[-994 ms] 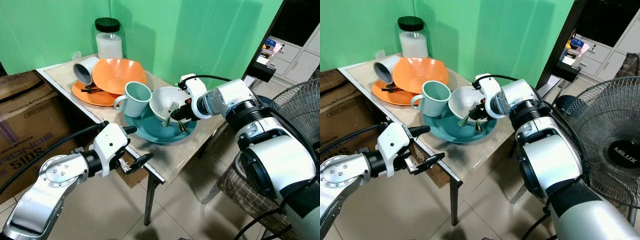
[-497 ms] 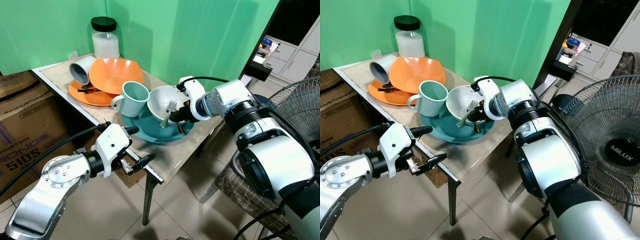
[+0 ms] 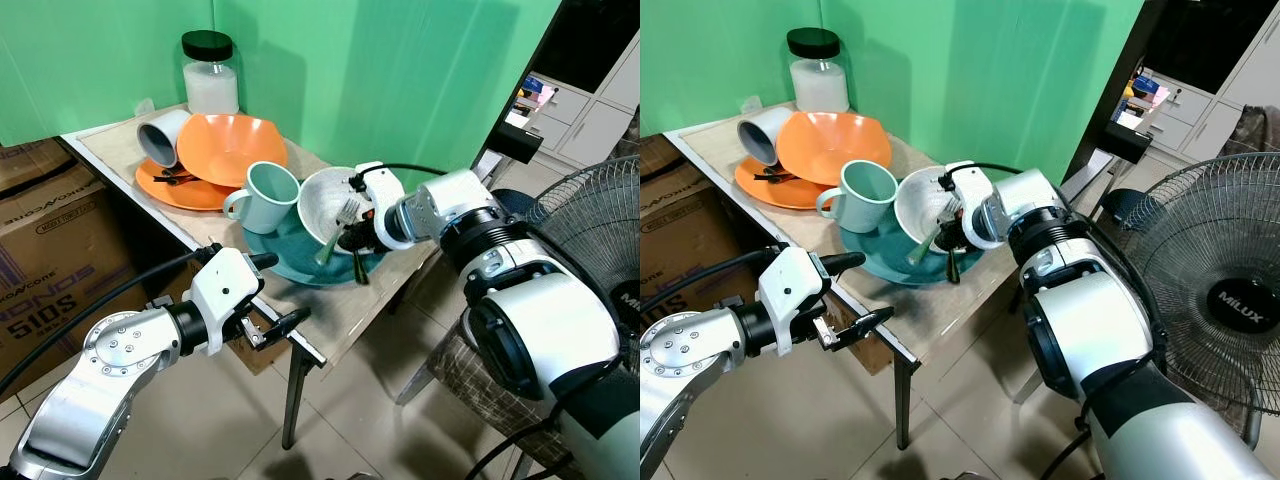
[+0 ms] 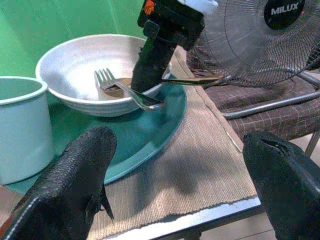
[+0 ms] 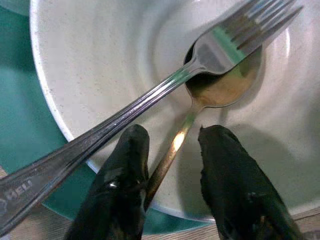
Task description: Setting the table
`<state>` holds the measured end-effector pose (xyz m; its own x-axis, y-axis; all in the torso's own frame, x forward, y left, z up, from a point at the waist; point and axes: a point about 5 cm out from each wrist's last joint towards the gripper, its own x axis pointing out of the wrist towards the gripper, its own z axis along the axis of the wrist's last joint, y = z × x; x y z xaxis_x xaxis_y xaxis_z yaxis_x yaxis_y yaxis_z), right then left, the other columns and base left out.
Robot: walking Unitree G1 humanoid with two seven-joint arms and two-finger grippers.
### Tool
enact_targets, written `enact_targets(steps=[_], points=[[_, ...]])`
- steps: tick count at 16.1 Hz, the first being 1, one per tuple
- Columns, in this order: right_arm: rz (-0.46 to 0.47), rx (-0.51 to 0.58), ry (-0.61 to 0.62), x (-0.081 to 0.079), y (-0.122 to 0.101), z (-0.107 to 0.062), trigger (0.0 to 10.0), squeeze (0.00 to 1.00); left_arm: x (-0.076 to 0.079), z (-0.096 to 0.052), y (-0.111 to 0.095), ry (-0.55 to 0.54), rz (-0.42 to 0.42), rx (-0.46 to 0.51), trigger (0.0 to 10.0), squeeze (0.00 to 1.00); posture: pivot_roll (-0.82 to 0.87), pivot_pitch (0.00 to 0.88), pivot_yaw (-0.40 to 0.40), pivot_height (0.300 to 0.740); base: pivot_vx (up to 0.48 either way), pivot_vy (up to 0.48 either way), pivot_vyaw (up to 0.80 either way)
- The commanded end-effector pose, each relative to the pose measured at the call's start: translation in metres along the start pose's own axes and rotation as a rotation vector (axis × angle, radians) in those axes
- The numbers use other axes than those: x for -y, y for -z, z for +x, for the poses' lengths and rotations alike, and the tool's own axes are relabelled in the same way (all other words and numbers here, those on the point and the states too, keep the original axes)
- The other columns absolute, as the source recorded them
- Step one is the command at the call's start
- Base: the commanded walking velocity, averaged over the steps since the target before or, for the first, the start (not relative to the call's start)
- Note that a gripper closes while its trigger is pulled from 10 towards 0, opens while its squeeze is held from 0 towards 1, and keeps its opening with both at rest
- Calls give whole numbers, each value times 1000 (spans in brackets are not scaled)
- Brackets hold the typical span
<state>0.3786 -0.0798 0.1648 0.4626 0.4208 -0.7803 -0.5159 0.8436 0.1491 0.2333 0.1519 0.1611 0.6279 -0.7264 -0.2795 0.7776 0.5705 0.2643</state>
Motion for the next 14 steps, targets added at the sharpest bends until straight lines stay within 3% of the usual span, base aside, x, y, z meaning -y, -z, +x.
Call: enact_targets(steps=[1,10,13,14], points=[[10,27,6,2,-7,-5,2471,0,1,0,0,6,11,-2,10000,0,96,0,-159,740,0,0,0],[9,58,13,0,-14,-7,2157,0,-1,-1,1,-2,18,-11,10000,0,96,0,-158,740,0,0,0],[14,87,14,-1,-20,-10,0,0,-4,-1,0,-9,21,-12,10000,0,97,0,-158,740,0,0,0],[22,99,16,-1,-22,-11,0,0,-4,-1,0,-12,22,-12,10000,0,97,0,-158,740,0,0,0]])
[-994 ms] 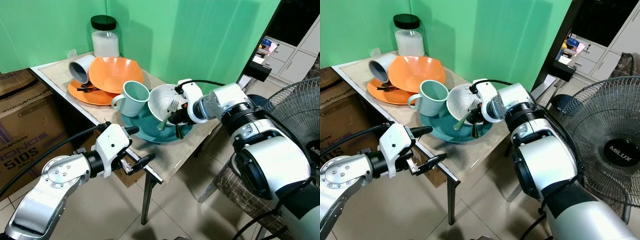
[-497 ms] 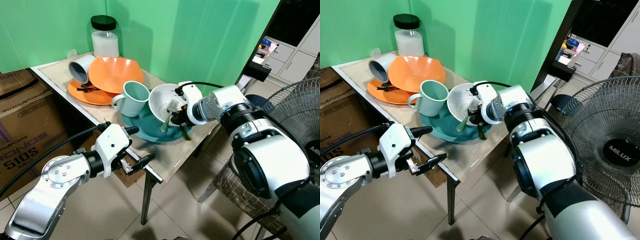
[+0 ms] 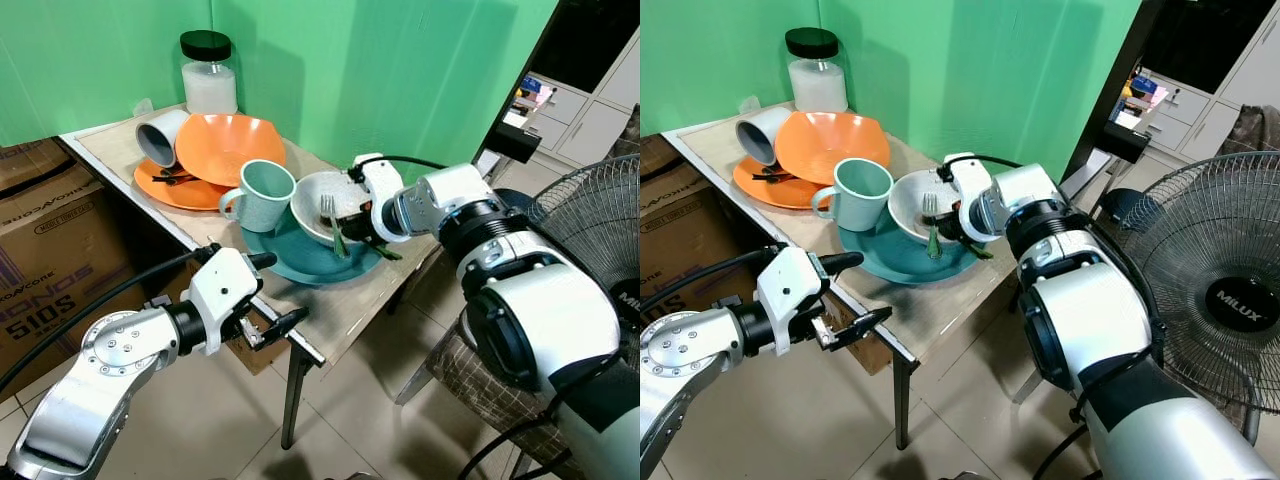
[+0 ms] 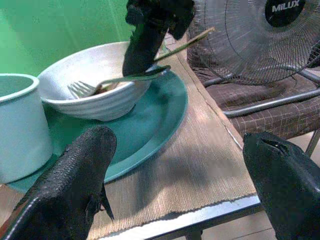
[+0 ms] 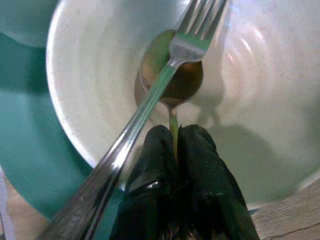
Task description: Setting the table
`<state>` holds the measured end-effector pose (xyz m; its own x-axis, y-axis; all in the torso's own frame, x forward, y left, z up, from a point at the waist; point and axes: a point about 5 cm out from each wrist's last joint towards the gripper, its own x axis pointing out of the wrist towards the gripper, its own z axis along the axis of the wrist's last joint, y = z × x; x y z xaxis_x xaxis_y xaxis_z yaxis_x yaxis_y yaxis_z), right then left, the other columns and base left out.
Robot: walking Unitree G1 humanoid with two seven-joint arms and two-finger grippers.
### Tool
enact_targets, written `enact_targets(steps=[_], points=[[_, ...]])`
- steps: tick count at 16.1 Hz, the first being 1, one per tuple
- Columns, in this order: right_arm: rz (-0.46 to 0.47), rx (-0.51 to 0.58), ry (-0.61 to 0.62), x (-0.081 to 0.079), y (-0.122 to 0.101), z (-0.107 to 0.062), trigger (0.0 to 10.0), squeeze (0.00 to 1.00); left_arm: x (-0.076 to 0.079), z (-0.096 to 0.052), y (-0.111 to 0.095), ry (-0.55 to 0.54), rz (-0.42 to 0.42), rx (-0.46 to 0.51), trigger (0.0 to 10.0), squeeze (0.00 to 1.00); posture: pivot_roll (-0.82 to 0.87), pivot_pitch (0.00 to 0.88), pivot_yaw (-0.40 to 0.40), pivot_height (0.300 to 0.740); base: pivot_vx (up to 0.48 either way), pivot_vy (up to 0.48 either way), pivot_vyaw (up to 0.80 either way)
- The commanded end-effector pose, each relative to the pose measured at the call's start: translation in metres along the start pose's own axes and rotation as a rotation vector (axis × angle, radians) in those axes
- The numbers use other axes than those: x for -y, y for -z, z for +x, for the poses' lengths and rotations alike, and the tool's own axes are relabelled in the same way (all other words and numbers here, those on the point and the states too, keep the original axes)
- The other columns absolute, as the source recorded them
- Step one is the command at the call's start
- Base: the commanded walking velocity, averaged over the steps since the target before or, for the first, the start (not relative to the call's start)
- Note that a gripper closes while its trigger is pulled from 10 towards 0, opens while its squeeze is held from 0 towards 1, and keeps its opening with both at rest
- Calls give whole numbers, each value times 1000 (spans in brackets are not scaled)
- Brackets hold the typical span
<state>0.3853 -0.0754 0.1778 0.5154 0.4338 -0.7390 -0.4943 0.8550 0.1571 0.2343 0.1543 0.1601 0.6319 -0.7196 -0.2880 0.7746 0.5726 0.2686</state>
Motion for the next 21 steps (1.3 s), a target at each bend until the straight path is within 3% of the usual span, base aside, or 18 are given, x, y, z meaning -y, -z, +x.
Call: enact_targets(steps=[1,8,17,21], points=[[8,51,13,3,-11,-8,0,0,-4,0,-1,-14,21,-2,10000,0,95,0,-155,740,0,0,0],[-35,144,105,11,-25,-16,0,0,-11,4,-2,-39,41,-7,10000,0,87,0,-137,740,0,0,0],[-334,123,278,16,-29,-15,0,0,-13,6,2,-34,55,-31,10000,0,84,0,-132,740,0,0,0],[-407,138,332,20,-36,-22,0,0,-13,7,1,-30,58,-29,10000,0,84,0,-131,740,0,0,0]])
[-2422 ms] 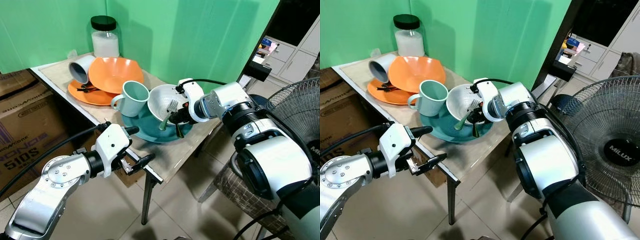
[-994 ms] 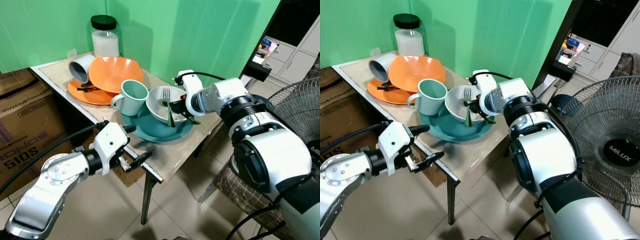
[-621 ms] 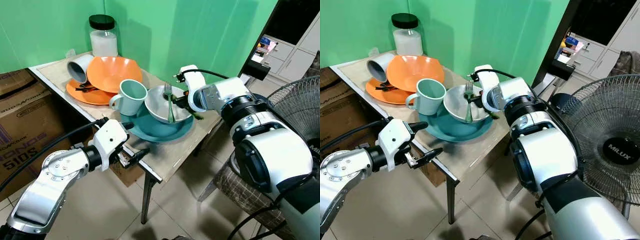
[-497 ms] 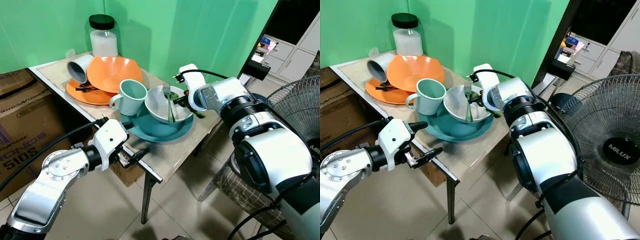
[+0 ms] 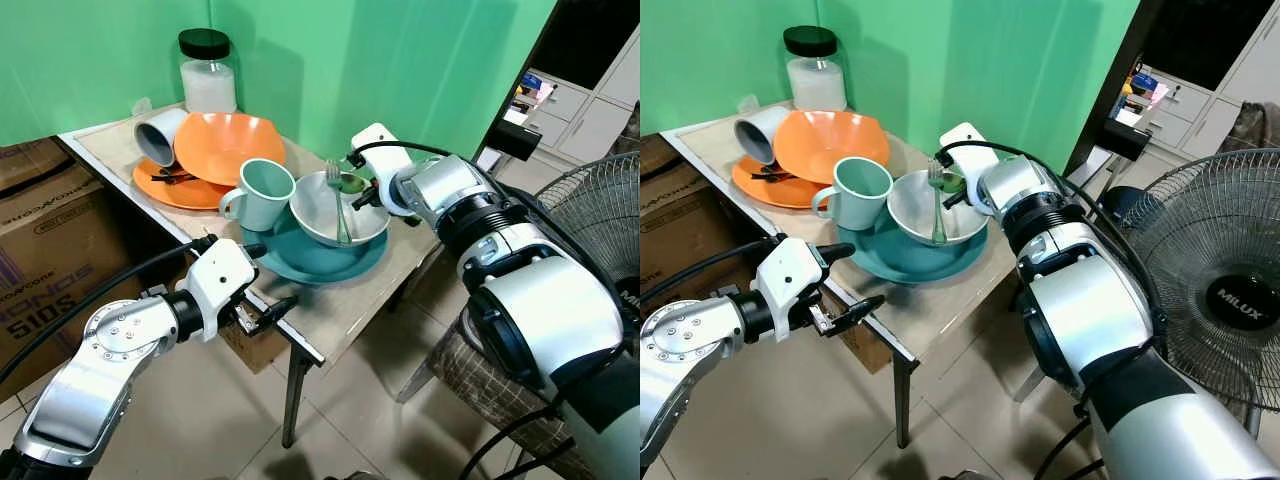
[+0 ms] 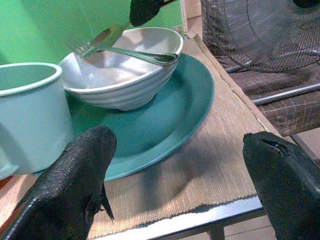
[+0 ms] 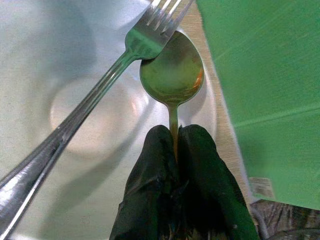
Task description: Setting the table
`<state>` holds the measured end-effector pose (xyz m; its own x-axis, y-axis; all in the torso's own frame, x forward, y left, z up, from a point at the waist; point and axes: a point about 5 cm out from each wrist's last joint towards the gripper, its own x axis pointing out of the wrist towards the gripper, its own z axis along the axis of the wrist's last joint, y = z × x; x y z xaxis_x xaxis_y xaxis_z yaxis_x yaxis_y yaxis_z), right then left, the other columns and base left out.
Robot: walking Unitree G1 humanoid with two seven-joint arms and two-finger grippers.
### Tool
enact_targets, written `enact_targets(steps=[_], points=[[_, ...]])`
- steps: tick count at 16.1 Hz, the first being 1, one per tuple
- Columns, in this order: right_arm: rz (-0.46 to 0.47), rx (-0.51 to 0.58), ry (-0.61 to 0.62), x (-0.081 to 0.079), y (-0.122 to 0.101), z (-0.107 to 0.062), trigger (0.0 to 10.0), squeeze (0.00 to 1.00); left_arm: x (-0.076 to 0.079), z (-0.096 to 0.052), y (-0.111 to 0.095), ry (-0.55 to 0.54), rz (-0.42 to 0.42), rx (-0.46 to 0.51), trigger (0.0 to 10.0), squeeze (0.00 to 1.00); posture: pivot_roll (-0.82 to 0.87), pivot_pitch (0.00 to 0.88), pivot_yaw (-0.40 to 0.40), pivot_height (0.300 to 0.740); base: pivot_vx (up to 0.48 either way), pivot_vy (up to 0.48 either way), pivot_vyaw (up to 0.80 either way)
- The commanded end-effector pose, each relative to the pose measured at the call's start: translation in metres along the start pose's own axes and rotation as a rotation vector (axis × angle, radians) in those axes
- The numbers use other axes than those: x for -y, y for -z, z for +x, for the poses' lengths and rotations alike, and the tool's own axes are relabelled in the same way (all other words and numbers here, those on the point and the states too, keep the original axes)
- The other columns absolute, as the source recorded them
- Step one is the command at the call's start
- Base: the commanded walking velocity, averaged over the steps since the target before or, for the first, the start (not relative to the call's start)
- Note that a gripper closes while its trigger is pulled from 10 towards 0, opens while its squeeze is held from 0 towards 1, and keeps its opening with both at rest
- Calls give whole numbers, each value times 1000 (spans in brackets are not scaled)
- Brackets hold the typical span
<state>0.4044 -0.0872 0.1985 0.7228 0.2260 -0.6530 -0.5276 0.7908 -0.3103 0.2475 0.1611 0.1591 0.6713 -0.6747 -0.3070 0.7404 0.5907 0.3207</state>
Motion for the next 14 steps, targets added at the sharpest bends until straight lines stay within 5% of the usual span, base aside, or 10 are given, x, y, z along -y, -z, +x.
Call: enact_targets(steps=[1,4,10,14], points=[[39,108,59,21,-20,-16,0,0,0,5,-5,10,17,21,10000,0,81,0,-129,740,0,0,0],[179,163,33,37,-22,-30,0,0,0,7,-7,6,10,35,10000,0,67,0,-117,740,0,0,0],[124,133,37,19,-9,-13,0,0,-4,12,-3,-3,19,17,10000,0,59,0,-105,740,0,0,0],[359,649,18,42,-35,-51,0,0,-15,17,-19,-165,-16,122,10000,0,78,0,-127,740,0,0,0]])
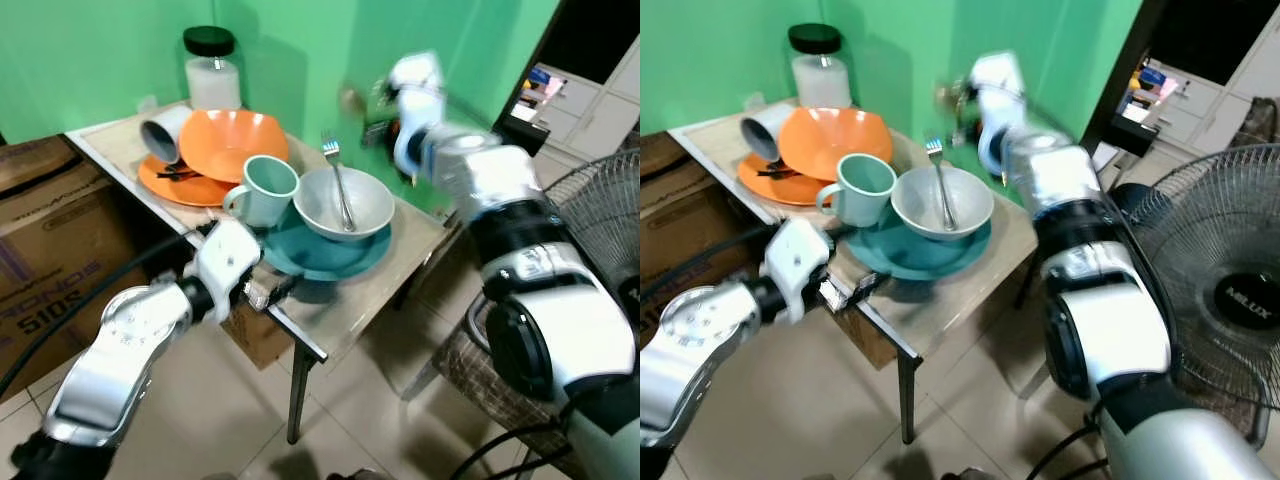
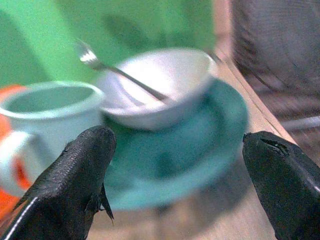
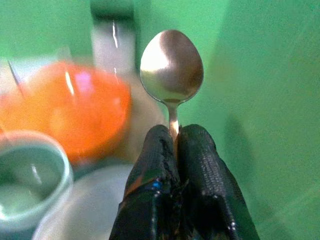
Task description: Setting the table
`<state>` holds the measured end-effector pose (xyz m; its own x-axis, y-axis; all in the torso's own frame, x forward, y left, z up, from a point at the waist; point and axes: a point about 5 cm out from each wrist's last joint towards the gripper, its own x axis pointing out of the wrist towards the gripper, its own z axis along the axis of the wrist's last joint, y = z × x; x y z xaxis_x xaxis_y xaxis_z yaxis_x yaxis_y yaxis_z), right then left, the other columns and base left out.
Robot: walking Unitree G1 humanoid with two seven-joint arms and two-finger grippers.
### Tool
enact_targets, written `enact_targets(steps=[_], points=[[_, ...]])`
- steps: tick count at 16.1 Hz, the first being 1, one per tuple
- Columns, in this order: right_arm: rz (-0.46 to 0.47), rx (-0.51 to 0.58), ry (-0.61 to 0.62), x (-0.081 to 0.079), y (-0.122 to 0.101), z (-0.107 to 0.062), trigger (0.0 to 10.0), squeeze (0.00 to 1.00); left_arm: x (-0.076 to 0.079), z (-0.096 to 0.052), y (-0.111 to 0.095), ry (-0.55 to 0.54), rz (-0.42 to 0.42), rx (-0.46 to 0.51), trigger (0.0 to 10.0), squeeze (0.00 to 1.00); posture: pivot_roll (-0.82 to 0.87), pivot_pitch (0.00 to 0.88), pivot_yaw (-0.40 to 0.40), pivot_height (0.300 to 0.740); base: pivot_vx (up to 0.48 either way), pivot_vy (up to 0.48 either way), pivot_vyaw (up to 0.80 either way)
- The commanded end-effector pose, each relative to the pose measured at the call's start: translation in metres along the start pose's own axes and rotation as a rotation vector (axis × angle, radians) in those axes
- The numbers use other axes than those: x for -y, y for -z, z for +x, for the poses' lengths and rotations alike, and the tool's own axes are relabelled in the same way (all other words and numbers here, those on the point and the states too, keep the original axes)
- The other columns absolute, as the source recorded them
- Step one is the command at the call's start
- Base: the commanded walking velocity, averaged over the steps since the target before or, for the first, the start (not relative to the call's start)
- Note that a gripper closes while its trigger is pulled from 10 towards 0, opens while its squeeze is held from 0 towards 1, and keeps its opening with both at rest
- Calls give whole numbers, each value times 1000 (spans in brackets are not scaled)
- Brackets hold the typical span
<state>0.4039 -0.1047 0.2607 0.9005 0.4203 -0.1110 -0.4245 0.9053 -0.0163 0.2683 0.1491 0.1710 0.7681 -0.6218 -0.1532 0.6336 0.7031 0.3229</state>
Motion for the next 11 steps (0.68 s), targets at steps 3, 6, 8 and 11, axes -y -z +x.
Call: enact_targets(steps=[3,6,8,11], points=[[84,226,10,12,-9,-48,0,0,-1,10,-20,-145,-42,119,10000,0,65,0,-111,740,0,0,0],[100,341,-7,-1,9,-94,235,0,7,6,-22,-211,-71,137,10000,0,44,0,-86,740,0,0,0],[138,330,61,-8,36,-132,10000,0,13,1,-21,-268,-91,134,10000,0,34,0,-82,740,0,0,0],[117,231,203,-14,71,-163,10000,0,24,1,-14,-316,-124,104,10000,0,14,0,-79,740,0,0,-383]])
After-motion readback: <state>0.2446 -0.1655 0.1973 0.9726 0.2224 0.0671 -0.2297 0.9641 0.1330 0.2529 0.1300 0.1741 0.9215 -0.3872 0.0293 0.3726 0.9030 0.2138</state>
